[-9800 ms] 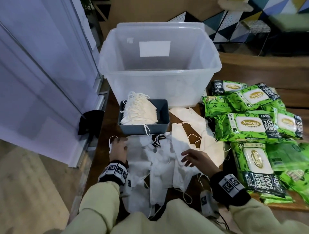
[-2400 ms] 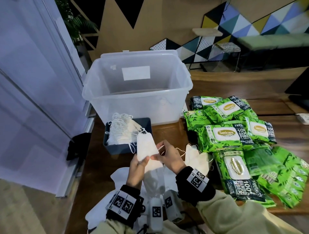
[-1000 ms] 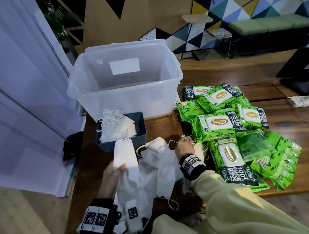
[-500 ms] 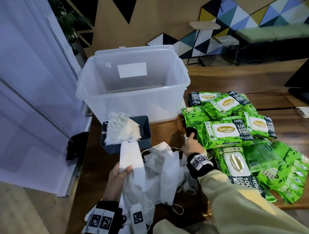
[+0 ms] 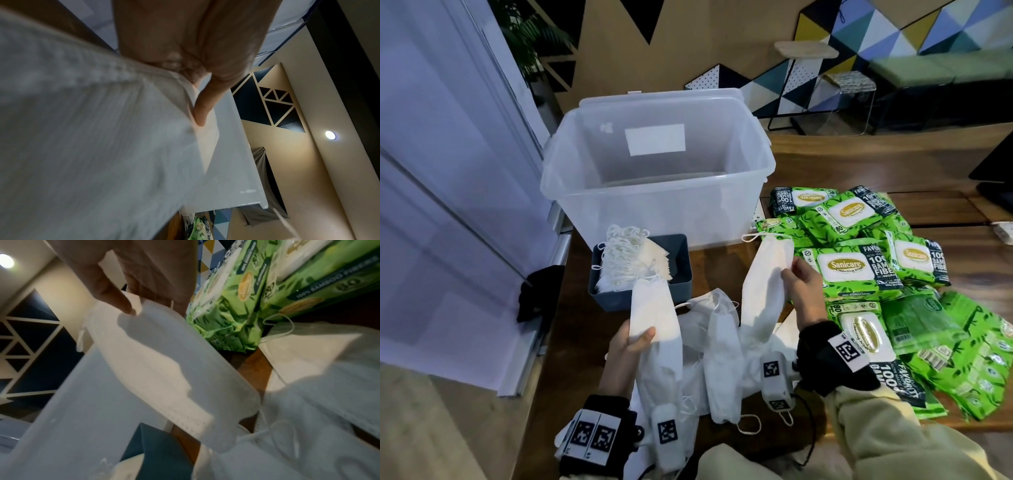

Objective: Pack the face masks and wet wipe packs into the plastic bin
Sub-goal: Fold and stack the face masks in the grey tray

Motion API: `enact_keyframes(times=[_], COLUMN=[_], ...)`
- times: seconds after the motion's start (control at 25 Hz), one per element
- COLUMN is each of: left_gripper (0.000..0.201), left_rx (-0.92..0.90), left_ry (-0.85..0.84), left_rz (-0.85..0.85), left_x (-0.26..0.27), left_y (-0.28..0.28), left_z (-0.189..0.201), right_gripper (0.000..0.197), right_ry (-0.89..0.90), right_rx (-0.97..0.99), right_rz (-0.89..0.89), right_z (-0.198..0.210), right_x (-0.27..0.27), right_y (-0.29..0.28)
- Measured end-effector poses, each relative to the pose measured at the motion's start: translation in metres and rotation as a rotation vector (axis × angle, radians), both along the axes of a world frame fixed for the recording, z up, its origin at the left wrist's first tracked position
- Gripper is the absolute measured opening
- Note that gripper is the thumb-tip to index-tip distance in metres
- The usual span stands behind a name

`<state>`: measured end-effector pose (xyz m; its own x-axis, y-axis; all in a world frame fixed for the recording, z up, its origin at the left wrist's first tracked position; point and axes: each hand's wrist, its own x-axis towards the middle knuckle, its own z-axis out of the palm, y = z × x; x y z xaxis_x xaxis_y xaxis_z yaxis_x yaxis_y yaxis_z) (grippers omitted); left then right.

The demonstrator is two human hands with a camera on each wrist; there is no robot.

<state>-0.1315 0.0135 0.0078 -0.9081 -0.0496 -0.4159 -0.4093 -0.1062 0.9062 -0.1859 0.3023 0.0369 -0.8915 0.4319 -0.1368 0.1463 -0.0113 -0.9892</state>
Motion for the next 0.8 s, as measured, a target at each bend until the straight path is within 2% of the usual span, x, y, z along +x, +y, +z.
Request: enact_keyframes(times=[0.08, 0.2, 0.32, 0.4, 0.52, 0.64, 0.72, 0.8], left_gripper=[0.055, 0.031, 0.033, 0.029, 0.02, 0.025, 0.019, 0.025], left_rx=[0.036, 0.046, 0.072, 0.085, 0.167, 0.238, 0.213, 0.191], left_ry=[0.019, 0.064, 0.085, 0.112, 0.071, 0.003, 0.005, 0.027], left_rz=[-0.005, 0.017, 0.025, 0.013, 0.03, 0.043, 0.04, 0.039], left_x=[-0.003, -0.009, -0.014, -0.015, -0.014, -0.014, -0.011, -0.008], left_y=[0.004, 0.017, 0.033, 0.043, 0.053, 0.051, 0.049, 0.048], left_z=[0.003, 0.009, 0.012, 0.014, 0.015, 0.012, 0.009, 0.004], right_gripper=[0.021, 0.017, 0.016, 0.02, 0.032, 0.04, 0.043, 0.042], right_ry=[0.042, 0.007, -0.066, -0.104, -0.08, -0.06, -0.047, -0.043], right_rx=[-0.067, -0.325, -0.424, -0.315, 0.007, 0.287, 0.328, 0.332], right_rz=[0.02, 0.094, 0.245, 0.336, 0.353, 0.413, 0.448, 0.459], right_z=[0.013, 0.025, 0.032, 0.025, 0.008, 0.007, 0.011, 0.014], right_x=[0.001, 0.004, 0.01, 0.012, 0.011, 0.013, 0.017, 0.021], right_y=[-0.002, -0.01, -0.036, -0.06, -0.085, -0.096, -0.101, -0.107])
